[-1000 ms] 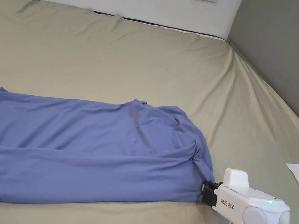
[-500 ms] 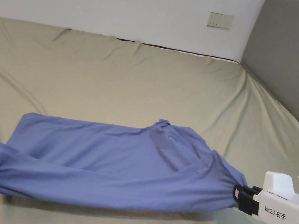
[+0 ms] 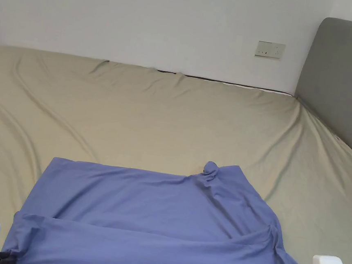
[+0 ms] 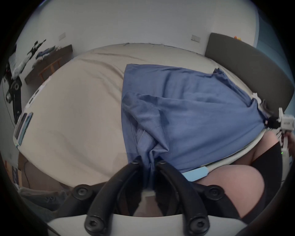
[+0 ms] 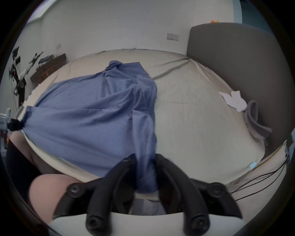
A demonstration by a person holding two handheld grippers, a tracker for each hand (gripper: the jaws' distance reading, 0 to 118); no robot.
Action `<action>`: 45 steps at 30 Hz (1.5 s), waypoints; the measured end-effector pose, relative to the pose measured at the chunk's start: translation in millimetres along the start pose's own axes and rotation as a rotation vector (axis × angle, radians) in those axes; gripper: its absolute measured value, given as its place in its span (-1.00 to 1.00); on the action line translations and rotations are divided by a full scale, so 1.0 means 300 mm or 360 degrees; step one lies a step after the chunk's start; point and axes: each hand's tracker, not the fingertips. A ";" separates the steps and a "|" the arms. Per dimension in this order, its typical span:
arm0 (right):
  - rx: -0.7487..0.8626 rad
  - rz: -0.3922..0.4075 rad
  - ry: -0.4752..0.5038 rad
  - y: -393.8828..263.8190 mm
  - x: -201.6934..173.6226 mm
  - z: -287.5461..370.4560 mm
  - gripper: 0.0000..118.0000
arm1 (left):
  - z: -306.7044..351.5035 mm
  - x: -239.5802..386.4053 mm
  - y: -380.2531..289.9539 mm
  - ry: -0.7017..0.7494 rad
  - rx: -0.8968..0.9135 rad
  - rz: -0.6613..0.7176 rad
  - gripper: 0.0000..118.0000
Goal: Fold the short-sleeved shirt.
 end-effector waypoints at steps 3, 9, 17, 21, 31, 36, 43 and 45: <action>-0.0025 -0.0039 -0.0178 -0.002 0.035 0.002 0.63 | 0.022 -0.002 0.023 0.0196 -0.0012 -0.0063 0.42; 0.0467 -0.0301 -0.0177 0.144 0.067 0.221 0.62 | 0.221 -0.026 0.199 0.0224 0.0402 0.0025 0.45; 0.1144 0.0112 -0.0219 0.377 -0.162 0.445 -0.77 | 0.436 0.163 0.415 0.0165 0.1103 0.0094 -0.99; 0.1150 -0.0135 -0.0086 0.300 -0.226 0.339 -1.00 | 0.318 0.220 0.328 0.0105 0.1175 0.0113 -1.00; 0.0864 0.0003 0.0073 0.278 -0.245 0.244 -1.00 | 0.183 0.215 0.317 0.0036 0.0850 0.0086 -1.00; 0.0808 0.0010 0.0111 0.268 -0.239 0.219 -1.00 | 0.081 0.104 0.536 0.0065 0.0730 0.0230 -1.00; 0.0744 -0.0020 0.0198 0.275 -0.222 0.178 -1.00 | -0.306 -0.071 0.851 0.0121 0.0336 0.0243 -0.32; 0.0702 0.0002 0.0190 0.273 -0.216 0.163 -1.00 | -0.426 -0.102 0.892 0.0137 0.0250 0.0346 0.48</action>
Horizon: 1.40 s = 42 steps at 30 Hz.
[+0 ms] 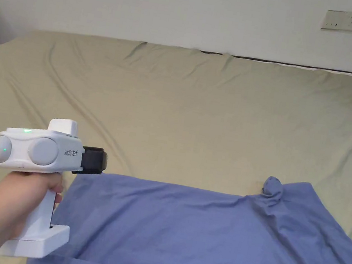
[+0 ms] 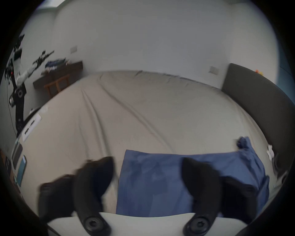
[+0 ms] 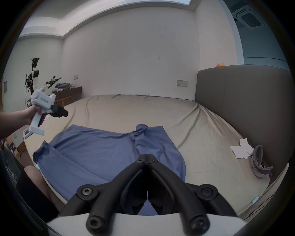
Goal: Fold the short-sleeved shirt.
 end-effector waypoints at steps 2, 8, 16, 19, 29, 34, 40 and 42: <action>-0.0020 0.0008 -0.0015 -0.010 0.005 -0.006 -1.00 | -0.118 -0.012 0.008 0.0023 -0.0084 0.0056 0.70; -0.0086 -0.0012 -0.0039 -0.028 0.031 -0.021 -1.00 | -0.353 -0.014 -0.088 0.0175 -0.0313 0.0035 0.29; -0.0178 -0.0035 -0.0068 -0.010 0.050 -0.079 -1.00 | -0.208 0.075 -0.124 -0.0036 -0.0158 -0.0280 -0.95; -0.0174 -0.0134 -0.0029 0.041 0.056 -0.143 -0.93 | -0.130 0.079 -0.124 -0.0012 -0.0057 -0.0336 -0.95; -0.0512 0.0006 -0.0143 0.210 0.219 -0.875 0.65 | -0.051 0.013 -0.075 -0.0058 -0.0014 -0.0273 -0.95; -0.0836 0.0037 -0.0035 0.095 0.253 -1.054 0.21 | -0.079 0.006 -0.086 -0.0070 -0.0021 -0.0288 -0.95; -0.0713 -0.0157 -0.0025 0.101 0.281 -1.002 -0.98 | -0.094 -0.010 -0.079 -0.0062 -0.0020 -0.0333 -0.95; -0.0641 -0.0118 -0.0082 0.136 0.285 -0.963 -0.98 | -0.077 -0.015 -0.066 -0.0061 0.0006 -0.0306 -0.96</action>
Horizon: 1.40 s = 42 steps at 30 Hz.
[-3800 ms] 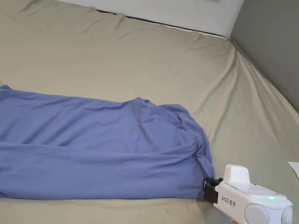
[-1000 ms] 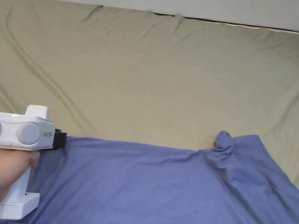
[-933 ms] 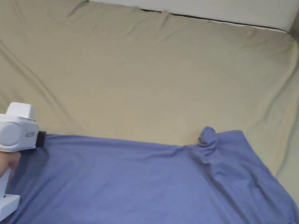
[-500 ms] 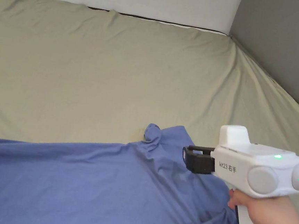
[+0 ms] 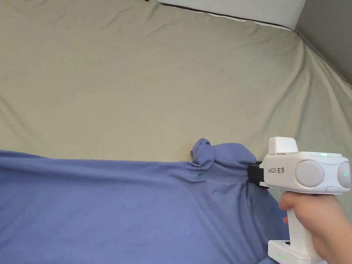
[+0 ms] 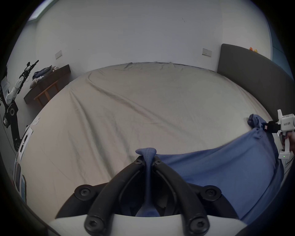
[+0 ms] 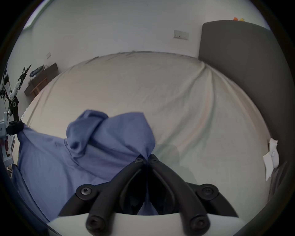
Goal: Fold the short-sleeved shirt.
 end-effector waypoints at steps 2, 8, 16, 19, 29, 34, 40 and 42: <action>0.0040 0.0002 -0.0013 0.028 0.016 0.048 -0.98 | 0.031 0.001 0.015 0.0013 0.0054 -0.0003 -0.96; 0.0235 -0.0024 0.0034 0.111 0.022 0.328 -0.98 | 0.187 -0.003 0.115 0.0009 0.0218 0.0036 -0.96; 0.0453 -0.0065 0.0054 0.187 0.035 0.631 -0.98 | 0.457 -0.007 0.233 0.0003 0.0458 0.0055 -0.96; 0.0510 -0.0088 0.0056 0.197 0.050 0.703 -0.98 | 0.536 -0.010 0.257 -0.0017 0.0502 0.0090 -0.96; 0.0291 0.0082 0.0030 -0.047 0.042 0.734 -0.98 | 0.609 0.014 0.006 -0.0042 0.0304 0.0033 -0.96; 0.0113 0.0150 0.0047 -0.288 0.040 0.715 -0.98 | 0.607 0.019 -0.256 -0.0089 0.0094 0.0028 -0.96; -0.0078 0.0224 -0.0031 -0.535 0.072 0.586 -0.98 | 0.555 0.027 -0.519 -0.0112 -0.0137 0.0081 -0.96; -0.0122 0.0148 -0.0025 -0.580 0.090 0.553 -0.98 | 0.535 0.032 -0.573 -0.0115 -0.0183 0.0081 -0.96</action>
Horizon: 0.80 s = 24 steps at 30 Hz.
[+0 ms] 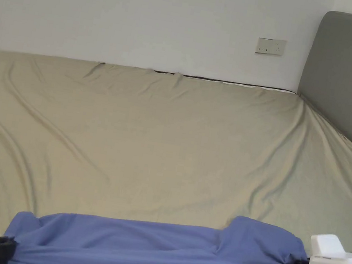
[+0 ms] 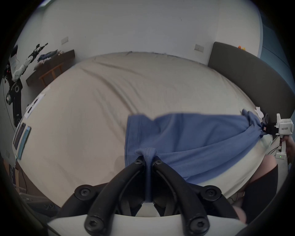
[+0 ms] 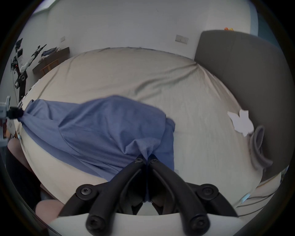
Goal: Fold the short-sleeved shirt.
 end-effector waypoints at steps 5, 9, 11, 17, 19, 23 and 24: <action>0.0007 -0.0076 -0.0054 -0.046 -0.001 -0.044 -0.98 | -0.043 -0.009 -0.071 0.0025 -0.0036 0.0015 -0.96; 0.0006 -0.0198 -0.0085 -0.035 -0.007 -0.039 -0.98 | -0.035 -0.023 -0.058 0.0011 -0.0017 0.0113 -0.96; -0.0002 -0.0236 -0.0102 -0.030 -0.012 -0.016 -0.78 | -0.015 -0.032 -0.046 0.0004 -0.0016 0.0134 -0.72; 0.0445 -0.0392 -0.0246 0.015 -0.037 0.243 0.46 | 0.223 -0.011 0.091 0.0088 0.0395 0.0134 0.66; 0.0668 -0.0414 -0.0262 0.053 -0.076 0.349 0.46 | 0.339 0.039 0.151 0.0074 0.0620 0.0148 0.39; 0.1076 -0.0315 -0.0259 0.116 -0.178 0.526 0.21 | 0.552 0.179 0.200 0.0095 0.1104 0.0095 -0.43; 0.1174 -0.0251 -0.0277 0.119 -0.214 0.561 -0.13 | 0.575 0.208 0.192 0.0140 0.1206 0.0077 -0.67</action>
